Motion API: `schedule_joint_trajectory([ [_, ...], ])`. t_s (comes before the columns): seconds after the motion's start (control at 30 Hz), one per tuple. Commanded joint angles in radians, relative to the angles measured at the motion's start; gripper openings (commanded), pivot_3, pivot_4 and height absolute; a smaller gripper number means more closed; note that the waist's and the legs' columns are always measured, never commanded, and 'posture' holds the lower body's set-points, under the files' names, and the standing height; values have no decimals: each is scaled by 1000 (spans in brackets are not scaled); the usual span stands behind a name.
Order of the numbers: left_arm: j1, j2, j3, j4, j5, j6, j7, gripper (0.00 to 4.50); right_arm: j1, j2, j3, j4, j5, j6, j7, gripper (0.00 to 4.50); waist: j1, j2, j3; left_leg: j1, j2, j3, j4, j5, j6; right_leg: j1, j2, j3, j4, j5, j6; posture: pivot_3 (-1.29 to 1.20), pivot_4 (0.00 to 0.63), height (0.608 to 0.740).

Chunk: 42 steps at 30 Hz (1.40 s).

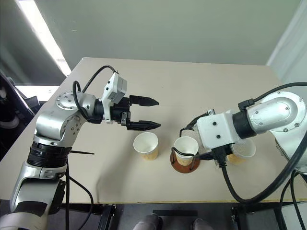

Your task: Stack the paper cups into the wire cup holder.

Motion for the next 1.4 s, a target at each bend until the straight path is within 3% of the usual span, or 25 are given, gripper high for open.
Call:
schedule_joint_trajectory([
  [0.03,-20,0,13,-12,6,-18,3,4500,35,-29,-110,5,23,51,-52,3994,1,0,0,0,0,0,0,0,0,0,0,0,0,0,0,0,150,740],
  [0.2,-21,-8,15,-9,9,-24,8,4500,175,-109,-231,3,33,87,-66,3994,3,0,0,0,0,0,0,0,0,0,0,0,0,0,0,0,150,740],
  [0.37,-25,-18,12,7,18,-34,2,4500,412,-196,-384,-21,2,77,-53,3994,7,0,0,0,0,1,0,0,0,0,0,0,0,0,0,0,150,740],
  [0.57,-35,-24,4,21,20,-47,-20,4500,592,-242,-444,23,-83,-11,-65,3994,7,0,0,0,0,2,1,0,0,0,0,1,1,0,1,0,150,740],
  [0.77,-40,-19,-7,26,30,-61,-46,4500,640,-257,-390,92,-159,-99,-90,3994,5,-1,0,1,0,2,1,0,0,0,1,1,1,1,1,0,150,740],
  [1.4,-7,124,1,-136,-17,-97,-229,4500,560,-233,-182,216,-243,-213,-83,3994,2,-1,0,0,1,2,2,-1,1,0,1,1,1,1,1,0,150,740],
])
